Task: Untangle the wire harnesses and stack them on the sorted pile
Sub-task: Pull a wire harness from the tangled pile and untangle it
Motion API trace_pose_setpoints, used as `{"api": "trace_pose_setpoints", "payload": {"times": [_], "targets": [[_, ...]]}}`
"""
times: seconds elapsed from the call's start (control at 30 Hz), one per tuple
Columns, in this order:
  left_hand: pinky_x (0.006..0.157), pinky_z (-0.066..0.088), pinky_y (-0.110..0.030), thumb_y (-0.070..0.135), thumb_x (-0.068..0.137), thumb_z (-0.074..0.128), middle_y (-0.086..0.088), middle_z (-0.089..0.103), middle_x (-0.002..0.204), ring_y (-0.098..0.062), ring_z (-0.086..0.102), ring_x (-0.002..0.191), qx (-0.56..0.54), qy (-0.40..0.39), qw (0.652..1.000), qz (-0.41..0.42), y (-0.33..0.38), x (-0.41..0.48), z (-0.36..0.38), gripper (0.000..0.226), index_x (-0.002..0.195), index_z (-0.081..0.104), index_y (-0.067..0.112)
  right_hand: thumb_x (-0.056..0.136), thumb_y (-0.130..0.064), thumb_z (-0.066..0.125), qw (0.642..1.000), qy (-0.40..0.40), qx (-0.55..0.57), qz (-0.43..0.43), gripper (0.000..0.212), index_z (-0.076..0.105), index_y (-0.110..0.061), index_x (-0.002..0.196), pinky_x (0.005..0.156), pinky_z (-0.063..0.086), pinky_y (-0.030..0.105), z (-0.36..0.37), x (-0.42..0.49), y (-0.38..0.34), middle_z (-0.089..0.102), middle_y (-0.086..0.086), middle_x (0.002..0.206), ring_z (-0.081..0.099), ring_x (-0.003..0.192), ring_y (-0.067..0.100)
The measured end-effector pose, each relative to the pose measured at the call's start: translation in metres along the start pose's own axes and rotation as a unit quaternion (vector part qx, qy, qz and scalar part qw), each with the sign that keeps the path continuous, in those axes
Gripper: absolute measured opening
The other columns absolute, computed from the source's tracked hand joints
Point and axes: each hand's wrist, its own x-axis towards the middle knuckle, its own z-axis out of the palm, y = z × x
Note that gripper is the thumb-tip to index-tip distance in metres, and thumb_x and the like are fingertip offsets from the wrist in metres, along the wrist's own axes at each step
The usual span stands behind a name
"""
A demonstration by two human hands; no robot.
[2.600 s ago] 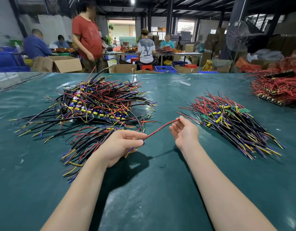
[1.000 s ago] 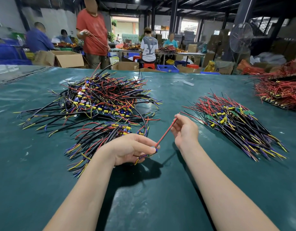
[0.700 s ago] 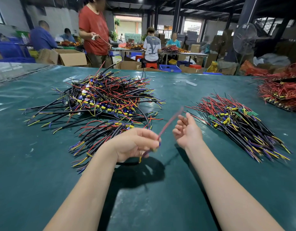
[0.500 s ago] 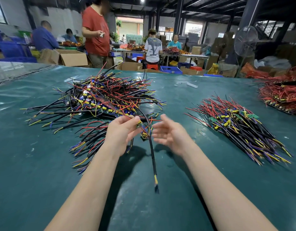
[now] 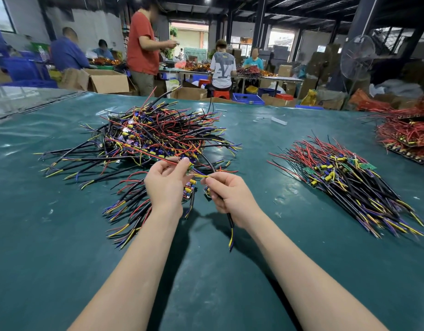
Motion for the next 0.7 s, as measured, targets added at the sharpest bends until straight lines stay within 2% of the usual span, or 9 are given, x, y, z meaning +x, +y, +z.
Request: {"api": "trace_pose_setpoints", "payload": {"times": [0.07, 0.17, 0.27, 0.37, 0.47, 0.57, 0.63, 0.7], "targets": [[0.058, 0.055, -0.016, -0.004, 0.085, 0.06, -0.005, 0.058, 0.07, -0.005, 0.061, 0.05, 0.002, -0.046, 0.998, -0.039, 0.0, 0.0, -0.002, 0.019, 0.081, 0.049, 0.012, 0.096, -0.006, 0.044, 1.0, 0.009, 0.006, -0.003, 0.025, 0.057, -0.012, 0.075, 0.032, 0.017, 0.009, -0.002, -0.001, 0.0, 0.043, -0.009, 0.039, 0.025, 0.028, 0.001], [0.062, 0.058, -0.021, -0.014, 0.082, 0.056, -0.011, 0.059, 0.071, -0.014, 0.066, 0.054, 0.016, -0.123, 0.987, -0.099, -0.001, -0.002, -0.003, 0.028, 0.083, 0.044, 0.011, 0.096, -0.004, 0.041, 1.0, 0.017, 0.02, -0.001, 0.027, 0.055, -0.01, 0.074, 0.032, 0.018, 0.008, -0.006, -0.002, -0.002, 0.047, -0.005, 0.043, 0.029, 0.029, 0.002], [0.056, 0.055, -0.019, -0.014, 0.083, 0.055, -0.012, 0.05, 0.072, -0.023, 0.061, 0.065, 0.047, -0.151, 0.984, -0.08, -0.001, 0.0, -0.006, 0.028, 0.072, 0.04, 0.007, 0.095, -0.002, 0.041, 1.0, 0.014, 0.012, 0.013, 0.028, 0.052, -0.009, 0.071, 0.033, 0.019, 0.007, -0.004, -0.002, -0.007, 0.046, 0.001, 0.05, 0.03, 0.029, 0.002], [0.055, 0.055, -0.021, -0.012, 0.082, 0.059, -0.01, 0.051, 0.064, -0.023, 0.055, 0.063, 0.098, -0.115, 0.988, -0.035, -0.004, 0.001, -0.005, 0.031, 0.068, 0.042, 0.01, 0.096, -0.004, 0.039, 1.0, 0.007, -0.024, 0.019, 0.032, 0.052, -0.01, 0.067, 0.033, 0.017, 0.007, -0.001, -0.003, -0.007, 0.045, -0.003, 0.043, 0.028, 0.027, 0.003], [0.069, 0.054, -0.033, -0.008, 0.078, 0.066, 0.0, 0.058, 0.062, -0.021, 0.057, 0.06, 0.186, -0.055, 0.98, 0.032, -0.009, -0.001, -0.002, 0.03, 0.081, 0.047, 0.015, 0.097, -0.008, 0.038, 0.998, 0.004, -0.061, 0.029, 0.035, 0.051, -0.011, 0.064, 0.032, 0.015, 0.009, 0.002, -0.005, -0.005, 0.04, -0.004, 0.039, 0.022, 0.026, 0.004], [0.064, 0.05, -0.023, -0.003, 0.075, 0.07, 0.002, 0.06, 0.066, -0.012, 0.057, 0.059, 0.268, -0.023, 0.959, 0.087, -0.012, -0.001, -0.003, 0.031, 0.081, 0.048, 0.018, 0.096, -0.01, 0.042, 0.996, 0.004, -0.088, 0.027, 0.035, 0.05, -0.012, 0.062, 0.031, 0.016, 0.011, 0.005, -0.005, -0.004, 0.039, -0.004, 0.039, 0.023, 0.027, 0.004], [0.064, 0.051, -0.022, -0.005, 0.076, 0.069, 0.002, 0.058, 0.067, -0.007, 0.056, 0.059, 0.23, -0.014, 0.972, 0.045, -0.011, 0.0, -0.005, 0.032, 0.091, 0.047, 0.013, 0.095, -0.013, 0.046, 0.995, 0.013, -0.102, 0.015, 0.035, 0.05, -0.014, 0.06, 0.031, 0.017, 0.011, 0.007, -0.005, -0.003, 0.039, -0.005, 0.037, 0.025, 0.026, 0.004], [0.061, 0.056, -0.024, -0.011, 0.08, 0.061, -0.005, 0.059, 0.069, -0.011, 0.061, 0.056, 0.088, -0.036, 0.994, -0.061, -0.007, 0.001, -0.004, 0.025, 0.091, 0.045, 0.004, 0.094, -0.016, 0.049, 0.992, 0.039, -0.119, -0.003, 0.038, 0.049, -0.015, 0.056, 0.031, 0.019, 0.013, 0.008, -0.003, -0.003, 0.04, -0.002, 0.04, 0.027, 0.027, 0.003]]}}
